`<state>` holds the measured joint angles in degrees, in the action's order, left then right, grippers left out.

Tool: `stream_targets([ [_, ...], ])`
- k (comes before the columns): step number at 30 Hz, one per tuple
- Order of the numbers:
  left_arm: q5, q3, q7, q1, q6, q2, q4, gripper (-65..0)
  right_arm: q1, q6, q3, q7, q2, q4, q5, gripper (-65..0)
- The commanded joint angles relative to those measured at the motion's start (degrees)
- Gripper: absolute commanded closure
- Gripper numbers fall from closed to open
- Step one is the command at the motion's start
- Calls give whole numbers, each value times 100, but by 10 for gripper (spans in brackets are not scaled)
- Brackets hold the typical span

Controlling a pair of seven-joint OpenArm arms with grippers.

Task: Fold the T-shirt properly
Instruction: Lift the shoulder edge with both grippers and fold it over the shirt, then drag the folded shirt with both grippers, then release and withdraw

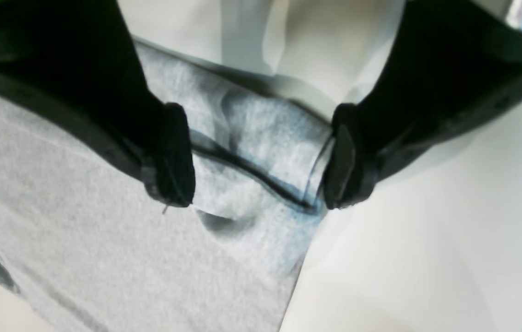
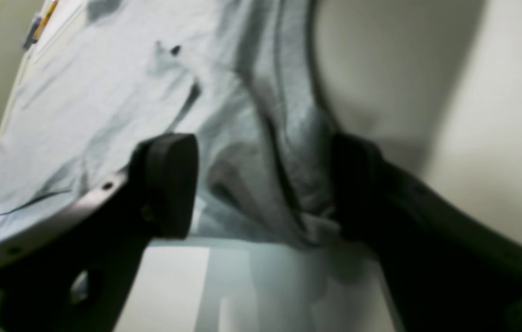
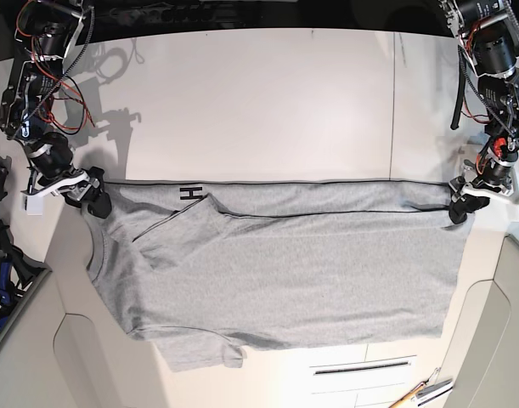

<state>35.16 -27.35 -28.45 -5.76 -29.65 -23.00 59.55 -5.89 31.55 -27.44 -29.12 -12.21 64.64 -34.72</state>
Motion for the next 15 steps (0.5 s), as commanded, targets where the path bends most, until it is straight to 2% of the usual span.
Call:
stream_targets([
  [1, -68, 13, -151, -46, 2, -48, 37, -468, -96, 20, 59, -24, -2, 46, -17, -445],
  [4, -68, 13, -138, -44, 2, -48, 37, -458, -151, 20, 175, -17, 129, 46, -17, -444],
  [5, -72, 13, -138, -44, 2, -48, 37, -416, -173, 20, 188, -17, 170, 46, -2, -443],
  [6, -72, 13, -138, -44, 2, -50, 37, -347, -192, 20, 192, -17, 201, 46, 26, -443],
  [8, -72, 13, -136, -44, 0, -50, 37, -166, -219, 20, 192, 68, 243, 46, 98, -427],
  [9, -72, 13, -136, -44, -22, -50, 37, -90, -225, 20, 192, 129, 245, 48, 153, -379],
  [10, -70, 13, -133, -46, -101, -52, 37, -37, -236, 20, 192, 131, 243, 48, 164, -303],
  [11, -68, 13, -118, -46, -238, -57, 37, -5, -249, 20, 192, 129, 243, 50, 175, -208],
  [13, -61, 13, -111, -59, -505, -79, 37, 0, -254, 22, 192, 125, 243, 50, 175, -15],
  [15, 4, 13, -118, -74, -557, -114, 39, 0, -249, 85, 190, 44, 240, 50, 175, 0],
])
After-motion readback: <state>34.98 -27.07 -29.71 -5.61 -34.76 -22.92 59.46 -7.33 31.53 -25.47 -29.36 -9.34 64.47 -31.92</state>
